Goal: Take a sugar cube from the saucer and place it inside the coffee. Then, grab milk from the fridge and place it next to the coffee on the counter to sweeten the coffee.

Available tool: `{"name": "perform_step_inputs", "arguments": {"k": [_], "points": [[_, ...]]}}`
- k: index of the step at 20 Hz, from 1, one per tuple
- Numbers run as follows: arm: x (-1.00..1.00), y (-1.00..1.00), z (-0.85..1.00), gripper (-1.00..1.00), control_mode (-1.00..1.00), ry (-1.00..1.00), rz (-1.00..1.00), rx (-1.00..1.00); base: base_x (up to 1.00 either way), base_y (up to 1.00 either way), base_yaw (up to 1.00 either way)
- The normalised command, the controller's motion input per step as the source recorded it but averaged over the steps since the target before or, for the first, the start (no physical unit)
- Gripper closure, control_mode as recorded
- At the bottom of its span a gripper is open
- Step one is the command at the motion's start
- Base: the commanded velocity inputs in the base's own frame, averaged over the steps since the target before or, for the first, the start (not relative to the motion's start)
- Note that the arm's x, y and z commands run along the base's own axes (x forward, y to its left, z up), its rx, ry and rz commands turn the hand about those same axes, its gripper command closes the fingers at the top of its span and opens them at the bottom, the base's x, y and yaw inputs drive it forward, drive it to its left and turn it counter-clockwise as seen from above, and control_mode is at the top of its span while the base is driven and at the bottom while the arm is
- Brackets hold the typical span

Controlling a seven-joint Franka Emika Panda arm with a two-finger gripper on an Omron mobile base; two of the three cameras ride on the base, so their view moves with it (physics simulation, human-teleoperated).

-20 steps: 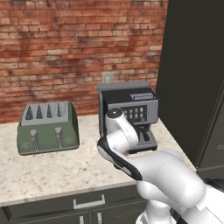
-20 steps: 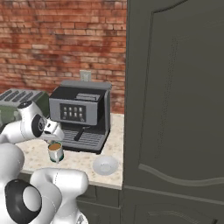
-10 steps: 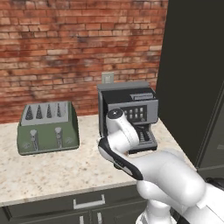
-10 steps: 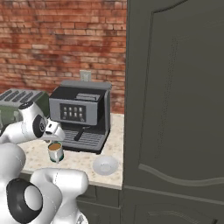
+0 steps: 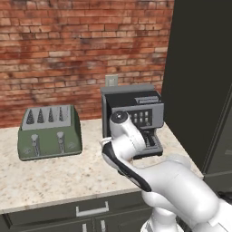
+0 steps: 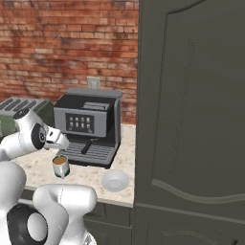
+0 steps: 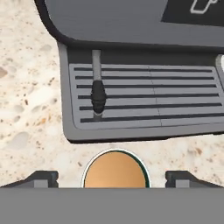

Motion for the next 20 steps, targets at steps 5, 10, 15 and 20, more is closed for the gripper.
{"name": "perform_step_inputs", "arguments": {"k": [5,10,15,20], "points": [[-0.43,-0.17,0.66,-1.00,-1.00,-0.12,0.00,0.01,0.00,0.00,0.00],[-0.69,-0.41,0.54,-1.00,-1.00,-0.12,0.04,0.05,0.00,0.00,0.00],[-0.53,-0.40,0.52,-1.00,-1.00,-0.03,0.04,0.10,0.00,0.00,0.00],[-0.38,-0.40,0.36,-1.00,-1.00,-0.01,0.10,0.11,0.00,0.00,0.00]]}}
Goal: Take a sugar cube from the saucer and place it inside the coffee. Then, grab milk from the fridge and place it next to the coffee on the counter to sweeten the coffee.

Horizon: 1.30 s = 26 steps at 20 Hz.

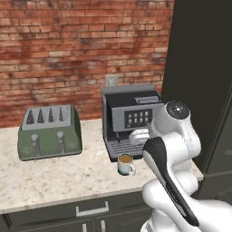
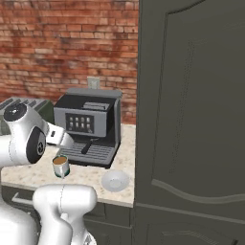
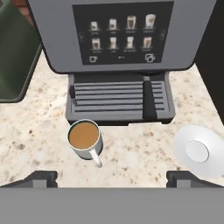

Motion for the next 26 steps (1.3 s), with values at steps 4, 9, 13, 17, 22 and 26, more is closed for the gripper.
{"name": "perform_step_inputs", "arguments": {"k": [4,9,13,17,22,26], "points": [[-0.06,-0.13,0.05,-1.00,-1.00,0.00,0.05,0.03,0.00,0.00,0.00],[0.00,0.00,0.00,-1.00,-1.00,0.00,0.00,0.00,0.00,0.00,0.00],[-0.06,0.00,0.00,-1.00,1.00,0.00,0.00,0.00,-0.06,0.00,0.00],[0.00,0.00,0.00,-1.00,1.00,0.00,0.00,0.00,-0.32,0.00,0.00],[0.00,0.00,0.00,-1.00,1.00,0.00,0.00,0.00,-0.42,0.00,0.00],[0.00,0.00,0.00,-1.00,1.00,0.00,0.00,0.00,-0.49,0.00,0.00]]}}
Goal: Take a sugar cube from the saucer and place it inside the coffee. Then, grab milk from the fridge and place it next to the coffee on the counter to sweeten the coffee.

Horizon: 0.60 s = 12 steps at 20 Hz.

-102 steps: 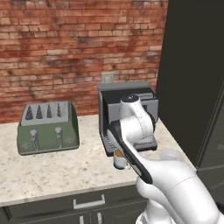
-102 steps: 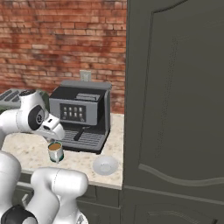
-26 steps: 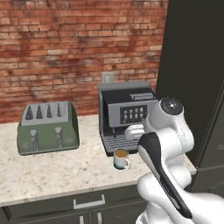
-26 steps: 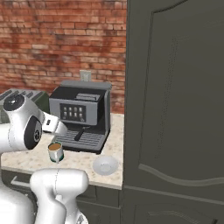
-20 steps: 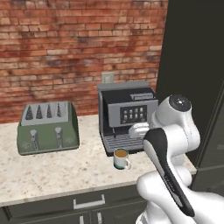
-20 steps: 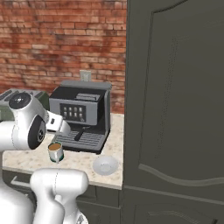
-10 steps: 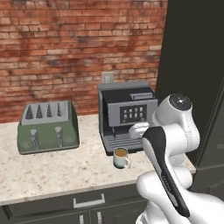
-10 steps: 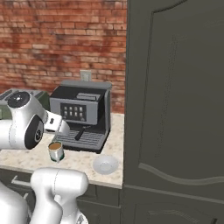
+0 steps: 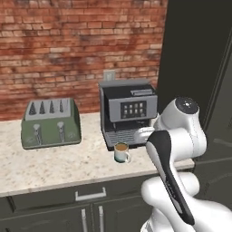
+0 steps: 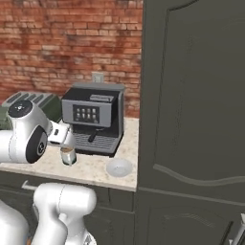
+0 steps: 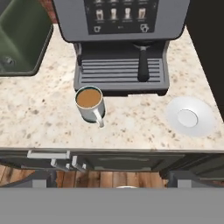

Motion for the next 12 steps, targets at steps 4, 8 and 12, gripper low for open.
{"name": "perform_step_inputs", "arguments": {"k": [4,8,12], "points": [[0.00,0.00,0.00,-1.00,1.00,0.00,0.00,0.00,-0.44,0.00,0.00],[0.00,0.00,0.00,-1.00,1.00,0.00,0.00,0.00,-0.47,0.00,0.00],[0.00,0.00,0.00,-1.00,1.00,0.00,0.00,0.00,-0.36,0.00,0.06]]}}
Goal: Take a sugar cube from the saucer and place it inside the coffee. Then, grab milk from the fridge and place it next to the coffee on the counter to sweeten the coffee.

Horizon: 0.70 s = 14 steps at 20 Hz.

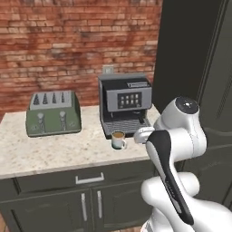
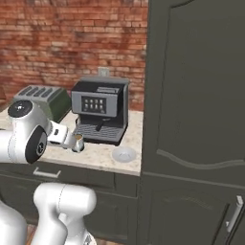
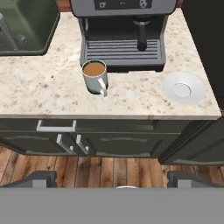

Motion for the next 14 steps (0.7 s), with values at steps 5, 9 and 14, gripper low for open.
{"name": "perform_step_inputs", "arguments": {"k": [5,9,14], "points": [[0.00,0.00,0.00,-1.00,1.00,0.00,0.00,0.00,-0.31,0.00,0.20],[0.00,0.00,0.00,-1.00,1.00,0.00,0.00,0.00,-0.23,0.00,0.41],[0.00,0.00,0.00,-1.00,1.00,0.00,0.00,0.00,-0.02,0.00,0.64]]}}
